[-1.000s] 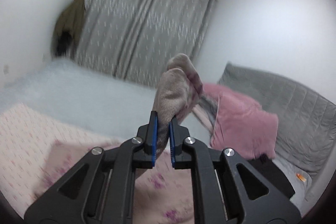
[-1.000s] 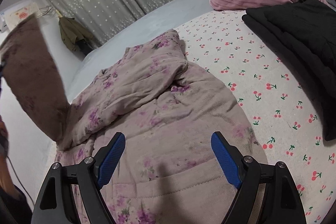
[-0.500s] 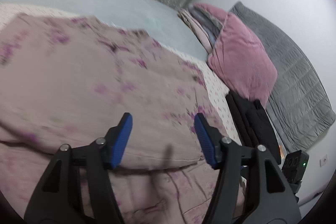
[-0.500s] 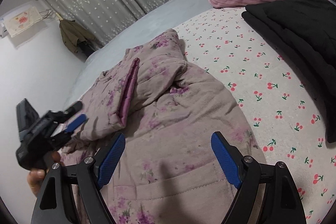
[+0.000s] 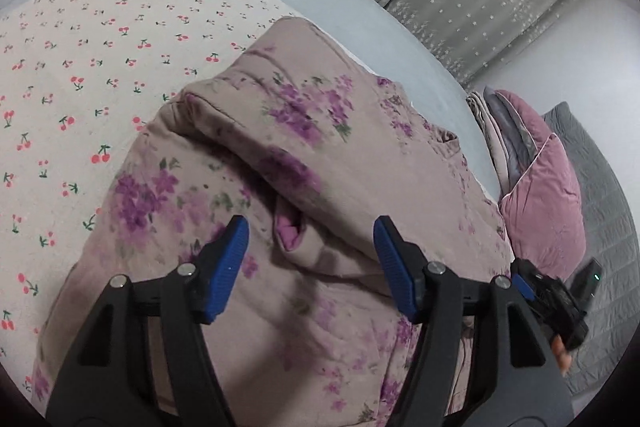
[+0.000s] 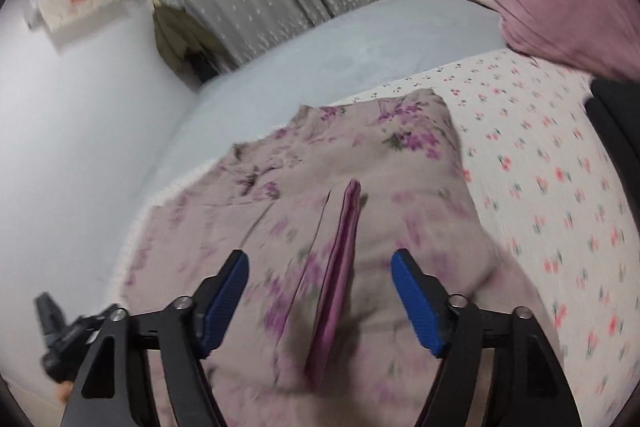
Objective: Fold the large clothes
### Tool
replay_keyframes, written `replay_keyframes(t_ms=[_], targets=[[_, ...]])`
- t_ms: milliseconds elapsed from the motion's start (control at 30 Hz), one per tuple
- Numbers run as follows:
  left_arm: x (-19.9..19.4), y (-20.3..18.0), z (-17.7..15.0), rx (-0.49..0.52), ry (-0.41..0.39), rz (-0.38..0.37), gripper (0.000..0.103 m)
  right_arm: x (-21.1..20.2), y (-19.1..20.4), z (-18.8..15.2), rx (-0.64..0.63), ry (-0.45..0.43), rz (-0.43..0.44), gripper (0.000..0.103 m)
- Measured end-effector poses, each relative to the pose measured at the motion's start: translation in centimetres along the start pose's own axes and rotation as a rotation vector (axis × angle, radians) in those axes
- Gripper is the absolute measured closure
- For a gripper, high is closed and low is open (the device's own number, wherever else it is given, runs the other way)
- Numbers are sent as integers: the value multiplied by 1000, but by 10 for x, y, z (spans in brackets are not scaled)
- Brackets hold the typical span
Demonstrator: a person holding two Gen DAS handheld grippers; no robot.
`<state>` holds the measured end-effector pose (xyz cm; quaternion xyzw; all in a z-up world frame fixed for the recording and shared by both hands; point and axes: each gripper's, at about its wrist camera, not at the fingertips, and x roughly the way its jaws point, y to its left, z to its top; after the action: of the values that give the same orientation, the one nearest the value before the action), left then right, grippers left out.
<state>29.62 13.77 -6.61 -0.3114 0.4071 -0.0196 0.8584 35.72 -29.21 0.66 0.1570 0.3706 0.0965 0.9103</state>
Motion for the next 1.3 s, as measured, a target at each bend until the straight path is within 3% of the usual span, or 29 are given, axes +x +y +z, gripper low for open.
replay_keyframes(t_ms=[33,100,200,367,533,600,733,767,867,967,1033,1067,1100,1233,1300], targets=[[1,1,-1,1,-6,3,37,16,4,6,-20,31,-29,40],[0,3,1,9,-16,10,37,44,8,11,-37,99,-60,72],[1,16,0,-12,-8,11,37,60,18,21,-82,133,-110,89],[1,17,0,-3,4,7,37,11,64,56,-236,-40,-88,91],[-1,21,1,-6,-12,24,37,9,85,60,-354,-104,-190,91],[2,22,0,2,-14,45,37,30,72,52,-362,-81,-256,90],[7,23,0,14,-4,68,37,110,25,21,-284,109,-329,83],[6,24,1,7,-5,60,37,111,23,17,-287,78,-323,81],[2,29,3,-12,-9,35,37,90,23,22,-223,50,-303,74],[-3,34,4,-42,2,8,37,39,13,25,-97,19,-201,71],[-7,33,4,-47,11,-3,37,5,8,19,-36,-5,-184,52],[-8,32,3,-45,14,-3,37,-18,2,6,0,-11,-163,42],[-9,30,2,-37,20,3,37,-31,0,-3,24,-14,-142,39],[-15,15,-5,25,41,30,37,-92,-21,-69,135,19,-2,35],[-20,7,-8,61,40,36,37,-112,-35,-97,168,17,-3,32]])
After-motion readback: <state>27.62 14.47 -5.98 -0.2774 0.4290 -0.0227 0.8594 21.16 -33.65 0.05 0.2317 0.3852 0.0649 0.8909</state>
